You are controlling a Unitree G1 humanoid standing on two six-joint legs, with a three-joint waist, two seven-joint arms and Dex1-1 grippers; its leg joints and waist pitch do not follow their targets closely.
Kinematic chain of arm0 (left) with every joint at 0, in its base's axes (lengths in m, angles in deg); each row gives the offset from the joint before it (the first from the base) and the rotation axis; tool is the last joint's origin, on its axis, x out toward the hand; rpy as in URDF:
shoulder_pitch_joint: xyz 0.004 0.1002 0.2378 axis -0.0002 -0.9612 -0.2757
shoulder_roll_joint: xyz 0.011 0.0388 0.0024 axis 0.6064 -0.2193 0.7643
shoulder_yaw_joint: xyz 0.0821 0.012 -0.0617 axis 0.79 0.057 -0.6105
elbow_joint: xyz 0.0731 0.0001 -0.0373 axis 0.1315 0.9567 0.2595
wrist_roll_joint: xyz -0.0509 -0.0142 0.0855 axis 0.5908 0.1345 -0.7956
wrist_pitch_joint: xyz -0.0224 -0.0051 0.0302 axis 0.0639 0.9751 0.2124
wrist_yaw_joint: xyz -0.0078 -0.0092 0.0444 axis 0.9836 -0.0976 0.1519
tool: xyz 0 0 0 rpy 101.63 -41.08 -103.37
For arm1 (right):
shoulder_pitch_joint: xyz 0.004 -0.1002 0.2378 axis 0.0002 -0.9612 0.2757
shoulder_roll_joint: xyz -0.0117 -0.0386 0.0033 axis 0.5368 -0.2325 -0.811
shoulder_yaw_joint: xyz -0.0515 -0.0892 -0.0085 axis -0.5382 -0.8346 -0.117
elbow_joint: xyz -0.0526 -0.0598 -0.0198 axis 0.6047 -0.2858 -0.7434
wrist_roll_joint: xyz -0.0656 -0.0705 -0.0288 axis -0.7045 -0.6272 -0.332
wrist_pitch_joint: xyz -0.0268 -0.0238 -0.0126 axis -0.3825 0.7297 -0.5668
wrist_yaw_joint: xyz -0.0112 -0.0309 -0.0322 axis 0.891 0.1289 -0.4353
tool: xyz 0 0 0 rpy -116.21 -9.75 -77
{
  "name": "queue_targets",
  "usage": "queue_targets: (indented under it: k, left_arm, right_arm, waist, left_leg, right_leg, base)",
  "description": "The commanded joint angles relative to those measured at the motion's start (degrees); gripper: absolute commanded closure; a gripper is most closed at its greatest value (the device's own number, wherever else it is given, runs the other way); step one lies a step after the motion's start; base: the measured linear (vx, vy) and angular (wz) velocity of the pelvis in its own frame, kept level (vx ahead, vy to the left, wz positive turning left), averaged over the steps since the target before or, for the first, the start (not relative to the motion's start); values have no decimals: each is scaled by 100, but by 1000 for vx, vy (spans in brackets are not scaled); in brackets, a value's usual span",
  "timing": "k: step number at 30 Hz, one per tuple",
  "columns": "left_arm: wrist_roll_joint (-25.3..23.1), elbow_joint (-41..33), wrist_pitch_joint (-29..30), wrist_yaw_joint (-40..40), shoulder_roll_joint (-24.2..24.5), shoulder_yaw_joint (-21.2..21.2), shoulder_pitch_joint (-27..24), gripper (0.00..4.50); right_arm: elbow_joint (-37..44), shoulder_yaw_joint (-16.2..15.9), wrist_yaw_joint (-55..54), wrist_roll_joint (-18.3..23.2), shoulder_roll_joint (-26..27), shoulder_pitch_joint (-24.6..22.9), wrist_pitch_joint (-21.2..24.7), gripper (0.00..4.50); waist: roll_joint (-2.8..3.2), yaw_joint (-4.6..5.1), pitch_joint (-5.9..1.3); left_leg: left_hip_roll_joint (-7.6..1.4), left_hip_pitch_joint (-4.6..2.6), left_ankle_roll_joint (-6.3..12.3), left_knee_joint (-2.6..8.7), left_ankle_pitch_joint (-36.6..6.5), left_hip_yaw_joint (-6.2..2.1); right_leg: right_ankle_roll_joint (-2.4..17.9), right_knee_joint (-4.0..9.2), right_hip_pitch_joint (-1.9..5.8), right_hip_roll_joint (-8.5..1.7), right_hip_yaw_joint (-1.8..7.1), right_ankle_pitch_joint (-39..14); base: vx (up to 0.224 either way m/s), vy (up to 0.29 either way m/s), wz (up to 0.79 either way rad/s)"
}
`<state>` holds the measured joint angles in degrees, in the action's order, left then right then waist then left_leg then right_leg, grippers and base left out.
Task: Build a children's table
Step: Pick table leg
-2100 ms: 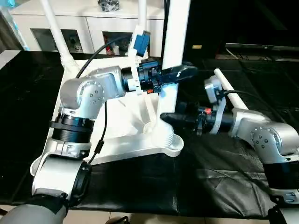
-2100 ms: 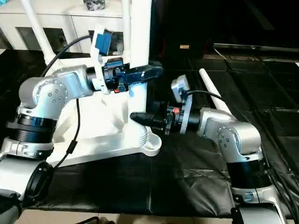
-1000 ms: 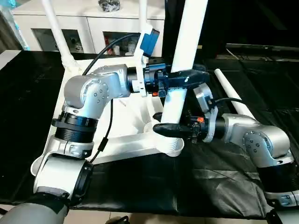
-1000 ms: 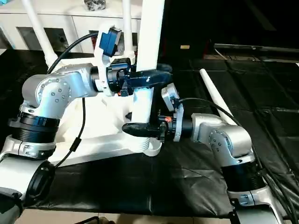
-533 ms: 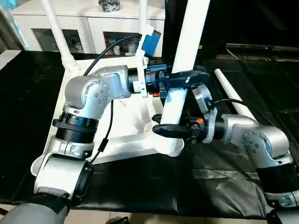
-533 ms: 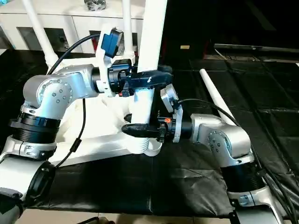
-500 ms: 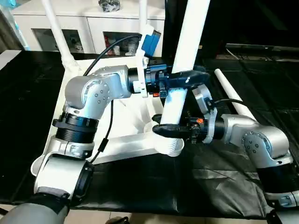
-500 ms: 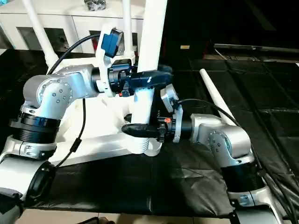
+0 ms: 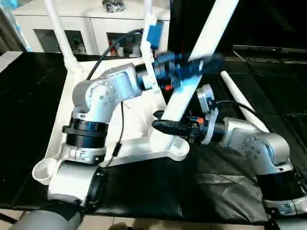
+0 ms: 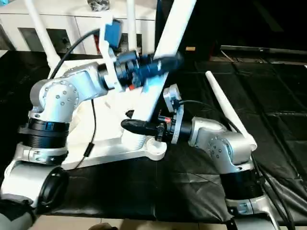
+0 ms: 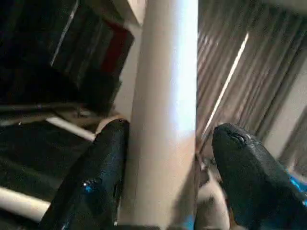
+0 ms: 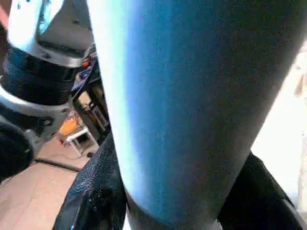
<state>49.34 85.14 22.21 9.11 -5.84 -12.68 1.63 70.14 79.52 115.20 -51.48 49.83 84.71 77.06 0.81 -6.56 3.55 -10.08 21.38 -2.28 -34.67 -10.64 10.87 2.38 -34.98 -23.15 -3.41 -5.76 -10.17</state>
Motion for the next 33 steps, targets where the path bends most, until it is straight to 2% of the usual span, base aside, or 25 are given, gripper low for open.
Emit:
queue_targets:
  k: [1, 5, 8, 10, 11, 12, 15, 18, 22, 23, 24, 25, 26, 28, 29, 31, 33]
  left_arm:
    - [393, -161, 103, -167, -19, -319, 197, 147]
    - [675, -175, 233, -365, 95, -683, 169, 147]
    - [633, -248, 247, -396, 216, -706, 103, 147]
    - [124, -414, 30, -138, 641, -342, -175, 147]
    - [-165, -509, -88, 36, 878, -70, -337, 147]
    - [-380, -598, -192, 217, 1067, 176, -479, 147]
    - [-917, -917, -458, 659, 1627, 882, -942, 147]
    - [-1173, -1227, -567, 885, 2009, 1341, -1342, 147]
    - [-1632, -1494, -793, 1016, 2451, 1930, -1786, 147]
    - [-1832, -1513, -926, 1060, 2558, 2102, -1888, 147]
    - [-2117, -1484, -1127, 1104, 2686, 2345, -2010, 147]
    - [-2475, -1428, -1364, 1162, 2838, 2643, -2143, 147]
    - [-2678, -1395, -1496, 1195, 2923, 2811, -2214, 147]
    - [-2851, -1375, -1541, 1190, 3017, 3009, -2306, 147]
    - [-2892, -1352, -1530, 1162, 3026, 3085, -2351, 147]
    - [-2906, -1323, -1452, 1088, 3010, 3165, -2415, 147]
    - [-3037, -1229, -1447, 950, 2963, 3270, -2477, 147]
  right_arm:
    - [-81, 239, -326, -101, 25, -25, -73, 256]
    - [-152, 288, -476, -244, 86, -70, -331, 256]
    - [-191, 350, -616, -332, 151, -112, -569, 257]
    - [-283, 544, -1074, -494, 263, -174, -834, 257]
    - [-301, 609, -1245, -576, 290, -212, -942, 257]
    - [-305, 611, -1371, -695, 283, -243, -1036, 257]
    - [-252, 466, -1610, -1178, 210, -409, -1440, 257]
    - [-176, 319, -1781, -1520, 225, -623, -1821, 257]
    - [-24, 146, -2187, -1838, 241, -917, -1836, 257]
    - [3, 134, -2251, -1879, 267, -979, -1860, 257]
    - [64, 120, -2276, -1876, 307, -1055, -1857, 257]
    - [140, 93, -2283, -1882, 361, -1141, -1887, 257]
    - [191, 77, -2278, -1883, 392, -1189, -1909, 257]
    - [244, 27, -2287, -1908, 433, -1256, -1950, 257]
    - [249, -6, -2305, -1930, 453, -1275, -1959, 257]
    - [255, -51, -2341, -1963, 480, -1296, -1979, 257]
    - [263, -90, -2361, -1980, 481, -1297, -2003, 257]
  waist:
    - [-61, -30, -475]
    - [-67, -36, -465]
    - [-64, -20, -464]
    - [-49, -9, -459]
    - [-67, -7, -459]
    - [-50, 9, -451]
    - [-15, 30, -458]
    - [9, 35, -453]
    - [15, 57, -430]
    - [14, 69, -412]
    - [17, 85, -399]
    - [16, 93, -392]
    - [38, 112, -376]
    - [29, 156, -394]
    - [54, 170, -396]
    - [49, 174, -399]
    - [78, 175, -400]
  left_leg:
    - [-277, -15, 292, 293, -410, -161]
    - [-273, -38, 282, 297, -433, -152]
    - [-281, -44, 298, 302, -417, -155]
    - [-307, -47, 260, 329, -395, -175]
    - [-323, -70, 230, 348, -423, -189]
    - [-301, -73, 187, 343, -405, -159]
    - [-319, -86, 90, 355, -391, -162]
    - [-332, -95, 19, 370, -508, -164]
    - [-315, -100, -14, 382, -696, -160]
    - [-315, -86, -41, 396, -785, -167]
    - [-316, -112, -69, 406, -944, -169]
    - [-307, -109, -51, 416, -990, -181]
    - [-316, -122, -77, 433, -1120, -187]
    - [-307, -124, -94, 438, -1142, -196]
    - [-311, -128, -111, 431, -1130, -191]
    - [-317, -125, -117, 428, -1149, -192]
    - [-315, -124, -121, 424, -1176, -196]
  right_leg:
    - [849, 453, 409, -532, 327, -1186]
    - [726, 468, 386, -522, 333, -1406]
    - [705, 465, 380, -516, 334, -1354]
    - [662, 447, 357, -529, 346, -1359]
    - [603, 453, 352, -545, 353, -1427]
    - [569, 447, 351, -518, 361, -1415]
    - [539, 420, 337, -516, 373, -1332]
    - [645, 404, 336, -536, 385, -1275]
    - [661, 444, 339, -534, 391, -1418]
    - [611, 460, 349, -537, 392, -1601]
    - [532, 489, 332, -534, 393, -1842]
    - [468, 523, 331, -526, 390, -1960]
    - [334, 541, 313, -525, 398, -2160]
    - [267, 546, 320, -522, 390, -2209]
    - [314, 537, 310, -521, 392, -2152]
    - [416, 527, 311, -527, 394, -2049]
    - [537, 507, 315, -521, 392, -1882]
  base:
    - [0, 0, 0]
    - [0, 0, 0]
    - [0, 0, 0]
    - [0, 0, 0]
    - [0, 0, 0]
    - [0, 0, 0]
    - [0, 0, 0]
    - [0, 0, 0]
    - [0, 0, 0]
    - [0, 0, 0]
    - [0, 0, 0]
    - [0, 0, 0]
    - [0, 0, 0]
    - [0, 0, 0]
    - [0, 0, 0]
    - [0, 0, 0]
    - [0, 0, 0]
